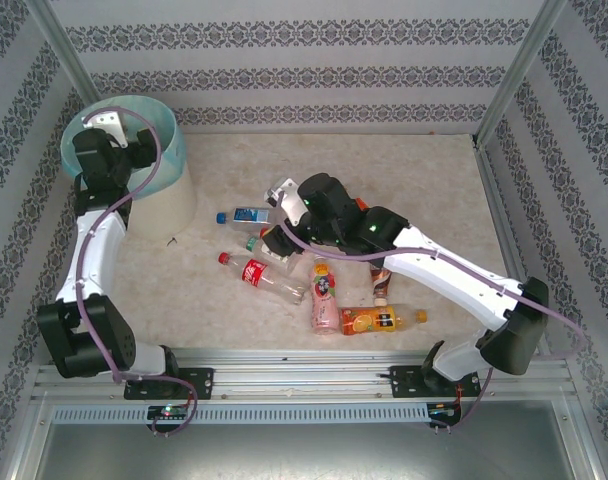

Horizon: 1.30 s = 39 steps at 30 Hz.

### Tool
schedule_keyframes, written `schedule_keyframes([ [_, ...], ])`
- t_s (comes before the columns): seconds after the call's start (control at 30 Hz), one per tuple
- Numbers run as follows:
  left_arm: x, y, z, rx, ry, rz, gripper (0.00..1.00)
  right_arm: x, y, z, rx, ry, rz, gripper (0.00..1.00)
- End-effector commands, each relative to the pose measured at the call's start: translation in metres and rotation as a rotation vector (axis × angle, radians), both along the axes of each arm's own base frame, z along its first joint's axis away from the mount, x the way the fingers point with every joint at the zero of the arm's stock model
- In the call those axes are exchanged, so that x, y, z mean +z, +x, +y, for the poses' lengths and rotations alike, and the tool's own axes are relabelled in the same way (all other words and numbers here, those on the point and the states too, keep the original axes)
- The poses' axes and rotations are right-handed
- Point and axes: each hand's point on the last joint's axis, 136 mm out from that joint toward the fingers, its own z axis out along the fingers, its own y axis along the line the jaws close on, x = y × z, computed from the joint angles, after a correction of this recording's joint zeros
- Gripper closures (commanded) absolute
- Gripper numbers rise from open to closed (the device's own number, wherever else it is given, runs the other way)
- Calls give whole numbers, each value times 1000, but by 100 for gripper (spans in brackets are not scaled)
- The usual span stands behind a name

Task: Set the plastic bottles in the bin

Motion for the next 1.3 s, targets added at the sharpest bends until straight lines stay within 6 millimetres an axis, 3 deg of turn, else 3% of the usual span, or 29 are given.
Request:
schedule_keyframes([
  [0.0,44,-17,-10,-17,13,-82,21,22,2,-2,-12,82,-23,31],
  [0.27,81,-35,-16,-24,10,-118,24,46,23,2,-56,174,15,31],
  [0.4,99,-41,-25,-64,-31,-126,27,40,44,-13,-170,200,110,29],
  [0.5,107,-39,-52,-165,-45,-124,28,23,63,-40,-304,208,218,29],
  [0.57,104,-35,-87,-253,0,-90,28,8,75,-65,-393,232,291,29],
  [0.77,65,-26,-208,-559,92,57,28,-48,89,-154,-683,228,479,28],
  [0.9,27,-30,-285,-760,131,155,26,-75,84,-185,-720,174,538,26],
  [0.97,7,-33,-320,-850,73,196,26,-82,86,-186,-679,131,516,25],
  [1.07,-17,-36,-359,-928,-74,246,25,-94,92,-169,-537,81,486,23],
  [1.2,-48,-37,-382,-945,-194,314,23,-110,111,-150,-422,-26,439,22],
  [1.27,-61,-34,-377,-910,-176,345,22,-114,124,-138,-350,-71,391,22],
])
